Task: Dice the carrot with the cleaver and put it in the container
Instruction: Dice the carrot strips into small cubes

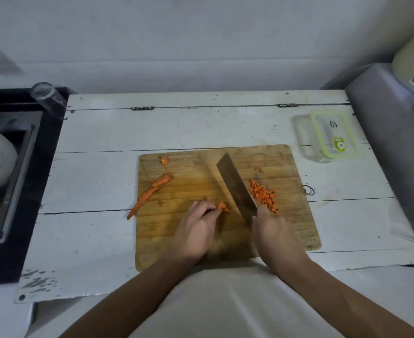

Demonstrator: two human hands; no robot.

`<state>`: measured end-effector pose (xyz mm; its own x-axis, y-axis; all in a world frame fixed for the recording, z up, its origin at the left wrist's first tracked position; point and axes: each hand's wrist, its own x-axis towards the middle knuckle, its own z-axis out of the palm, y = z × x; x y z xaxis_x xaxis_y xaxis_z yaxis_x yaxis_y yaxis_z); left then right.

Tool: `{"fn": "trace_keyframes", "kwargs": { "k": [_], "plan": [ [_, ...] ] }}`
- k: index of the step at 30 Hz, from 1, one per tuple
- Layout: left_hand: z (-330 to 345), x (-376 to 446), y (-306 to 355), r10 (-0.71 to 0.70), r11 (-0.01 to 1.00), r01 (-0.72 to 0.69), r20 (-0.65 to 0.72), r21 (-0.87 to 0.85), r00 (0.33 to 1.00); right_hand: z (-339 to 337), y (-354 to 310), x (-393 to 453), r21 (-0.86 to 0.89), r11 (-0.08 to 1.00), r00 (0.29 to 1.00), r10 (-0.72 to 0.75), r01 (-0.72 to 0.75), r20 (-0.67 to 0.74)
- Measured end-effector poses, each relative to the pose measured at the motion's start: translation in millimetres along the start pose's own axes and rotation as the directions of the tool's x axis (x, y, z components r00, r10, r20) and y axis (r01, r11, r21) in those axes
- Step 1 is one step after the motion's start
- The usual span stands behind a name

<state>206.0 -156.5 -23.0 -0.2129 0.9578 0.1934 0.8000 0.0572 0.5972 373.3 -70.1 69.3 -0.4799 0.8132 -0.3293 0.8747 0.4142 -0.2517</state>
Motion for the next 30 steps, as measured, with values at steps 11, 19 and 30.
{"fn": "trace_keyframes", "kwargs": {
  "k": [11,19,30],
  "plan": [
    [1,3,-5,0.047,0.995,-0.053,0.065,0.087,0.997,8,-24,-4,-0.177,0.979,0.99,-0.084,0.104,0.117],
    [-3,1,-1,0.012,0.999,-0.014,0.049,0.052,0.999,2,-11,18,-0.046,0.999,1.0,-0.018,0.019,0.011],
    [-1,2,0,0.023,0.995,-0.027,0.048,0.095,0.999,7,-11,-13,-0.155,0.981,0.987,-0.098,0.117,0.125]
  ]
}}
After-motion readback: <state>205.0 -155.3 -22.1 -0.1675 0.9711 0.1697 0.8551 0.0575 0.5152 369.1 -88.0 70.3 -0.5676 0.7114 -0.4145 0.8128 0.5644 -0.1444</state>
